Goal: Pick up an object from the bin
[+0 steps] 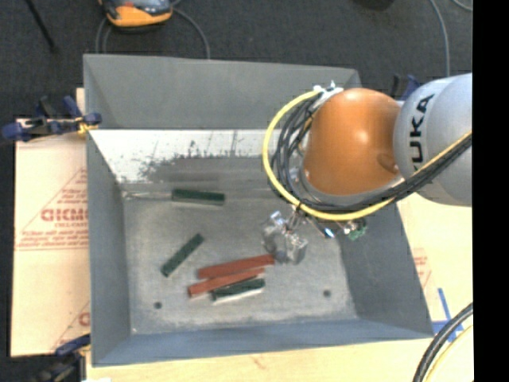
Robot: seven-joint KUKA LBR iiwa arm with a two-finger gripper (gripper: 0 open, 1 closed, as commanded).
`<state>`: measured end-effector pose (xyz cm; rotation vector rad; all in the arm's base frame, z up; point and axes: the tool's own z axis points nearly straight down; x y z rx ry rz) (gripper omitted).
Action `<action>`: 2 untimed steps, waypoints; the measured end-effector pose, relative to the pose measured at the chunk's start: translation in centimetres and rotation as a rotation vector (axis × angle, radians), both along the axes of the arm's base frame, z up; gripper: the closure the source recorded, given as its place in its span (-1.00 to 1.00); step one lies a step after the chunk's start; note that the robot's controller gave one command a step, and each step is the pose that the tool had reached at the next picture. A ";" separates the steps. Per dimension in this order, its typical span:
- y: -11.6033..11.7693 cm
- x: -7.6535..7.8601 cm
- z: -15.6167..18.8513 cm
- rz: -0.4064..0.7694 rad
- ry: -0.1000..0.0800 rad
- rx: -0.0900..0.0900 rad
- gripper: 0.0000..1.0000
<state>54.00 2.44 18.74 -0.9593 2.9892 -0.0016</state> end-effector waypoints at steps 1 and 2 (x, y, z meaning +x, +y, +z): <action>0.1 -0.4 5.7 -0.110 0.004 0.003 1.00; 3.6 -5.6 -2.9 -0.028 0.010 0.001 -1.00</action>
Offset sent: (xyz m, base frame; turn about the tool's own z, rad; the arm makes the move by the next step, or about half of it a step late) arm -0.0540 0.0345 -0.0245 0.0313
